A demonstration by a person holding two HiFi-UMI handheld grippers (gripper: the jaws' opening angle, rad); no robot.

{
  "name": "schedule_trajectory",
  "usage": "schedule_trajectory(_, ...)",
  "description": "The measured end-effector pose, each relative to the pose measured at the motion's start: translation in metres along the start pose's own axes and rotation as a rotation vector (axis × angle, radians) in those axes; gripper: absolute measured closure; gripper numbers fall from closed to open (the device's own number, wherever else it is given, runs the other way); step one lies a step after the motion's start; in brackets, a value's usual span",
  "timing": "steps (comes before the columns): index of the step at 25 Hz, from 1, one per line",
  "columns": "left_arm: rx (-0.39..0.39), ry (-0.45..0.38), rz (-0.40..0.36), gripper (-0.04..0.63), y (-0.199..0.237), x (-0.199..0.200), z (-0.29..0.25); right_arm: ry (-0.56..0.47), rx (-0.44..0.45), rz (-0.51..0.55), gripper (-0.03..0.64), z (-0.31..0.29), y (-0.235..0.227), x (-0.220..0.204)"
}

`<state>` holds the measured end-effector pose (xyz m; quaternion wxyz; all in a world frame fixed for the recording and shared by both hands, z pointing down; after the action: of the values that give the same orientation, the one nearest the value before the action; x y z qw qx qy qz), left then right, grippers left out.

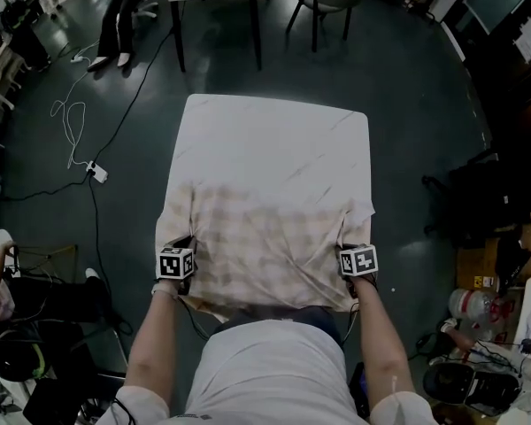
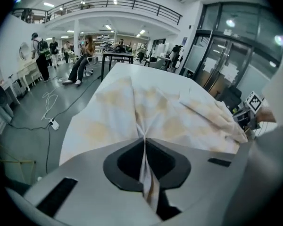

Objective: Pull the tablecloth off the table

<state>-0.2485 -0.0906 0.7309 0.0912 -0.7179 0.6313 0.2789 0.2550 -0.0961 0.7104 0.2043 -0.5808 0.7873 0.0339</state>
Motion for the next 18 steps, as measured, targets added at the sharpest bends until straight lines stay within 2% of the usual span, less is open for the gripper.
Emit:
schedule_trajectory(3, -0.079, 0.031, -0.026, 0.577, -0.017, -0.012, 0.015, -0.140, 0.065, -0.156, 0.589, 0.020, 0.006, -0.012)
schedule_trajectory(5, -0.105, -0.033, -0.026, 0.577, -0.025, -0.012, 0.031, -0.241, 0.109, -0.255, 0.591, 0.037, 0.007, -0.018)
schedule_trajectory(6, -0.133, -0.083, 0.008, 0.577, -0.028, -0.010, 0.040, -0.277, 0.125, -0.275, 0.591, 0.046, 0.008, -0.019)
schedule_trajectory(9, -0.272, -0.230, 0.190, 0.577, -0.040, -0.001, 0.066, -0.340, 0.147, -0.261, 0.591, 0.073, 0.019, -0.020)
schedule_trajectory(11, -0.353, -0.294, 0.274, 0.577, -0.050, 0.003, 0.081, -0.372, 0.159, -0.252, 0.591, 0.088, 0.026, -0.023)
schedule_trajectory(13, -0.387, -0.330, 0.272, 0.577, -0.060, 0.006, 0.095, -0.404, 0.166, -0.241, 0.591, 0.102, 0.035, -0.027)
schedule_trajectory(18, -0.453, -0.392, 0.177, 0.577, -0.082, 0.011, 0.132, -0.486, 0.201, -0.247, 0.591, 0.134, 0.064, -0.039)
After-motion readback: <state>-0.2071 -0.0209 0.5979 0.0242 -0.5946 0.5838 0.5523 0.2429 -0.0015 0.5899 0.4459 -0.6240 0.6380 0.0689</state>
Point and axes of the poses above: the fingertips, and each gripper's own axes: z backward along the fingers, y to its left, x out of its top, the point moved 7 cm from there along z, backward along the fingers, and after that the axes turned 1 degree about x, right-handed, at the moved point
